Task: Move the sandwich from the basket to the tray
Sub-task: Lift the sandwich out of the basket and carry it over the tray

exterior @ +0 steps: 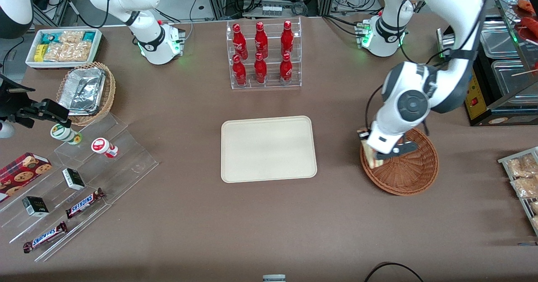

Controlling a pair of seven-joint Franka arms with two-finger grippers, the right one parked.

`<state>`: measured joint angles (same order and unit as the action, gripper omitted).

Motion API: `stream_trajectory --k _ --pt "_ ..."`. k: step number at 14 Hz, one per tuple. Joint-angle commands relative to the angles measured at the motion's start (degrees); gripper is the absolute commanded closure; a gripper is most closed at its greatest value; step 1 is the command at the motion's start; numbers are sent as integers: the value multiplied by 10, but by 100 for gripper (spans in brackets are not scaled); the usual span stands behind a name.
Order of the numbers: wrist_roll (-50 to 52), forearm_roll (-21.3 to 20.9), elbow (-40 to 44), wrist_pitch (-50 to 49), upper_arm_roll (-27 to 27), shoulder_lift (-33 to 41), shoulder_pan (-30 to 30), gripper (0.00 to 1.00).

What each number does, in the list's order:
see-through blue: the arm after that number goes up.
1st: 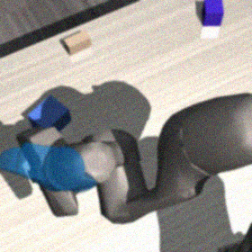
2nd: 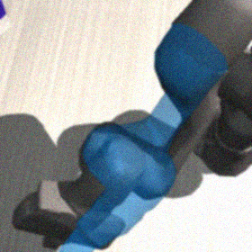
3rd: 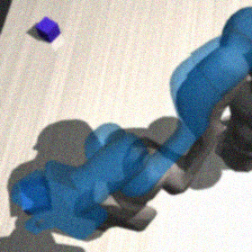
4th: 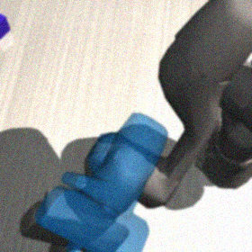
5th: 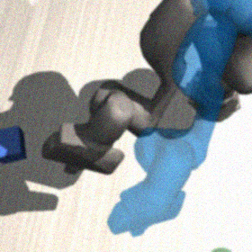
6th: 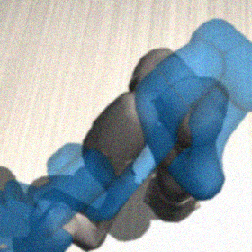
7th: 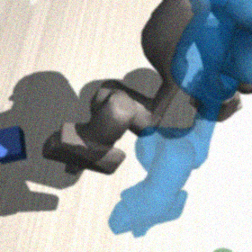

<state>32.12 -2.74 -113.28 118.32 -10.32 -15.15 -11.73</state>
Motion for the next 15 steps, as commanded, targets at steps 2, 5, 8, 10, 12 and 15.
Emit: stream_trajectory --k 2,5,8,10,12,15 --pt "6 34 95 -13 6 -69 -81 100" --pt "54 34 164 -13 6 -121 -129 100" --pt "103 35 219 -12 6 -162 -170 100" --pt "131 36 260 -10 6 -195 -192 100" --pt "158 35 293 -8 6 -227 -216 100" --pt "185 35 341 -7 6 -266 -238 100"
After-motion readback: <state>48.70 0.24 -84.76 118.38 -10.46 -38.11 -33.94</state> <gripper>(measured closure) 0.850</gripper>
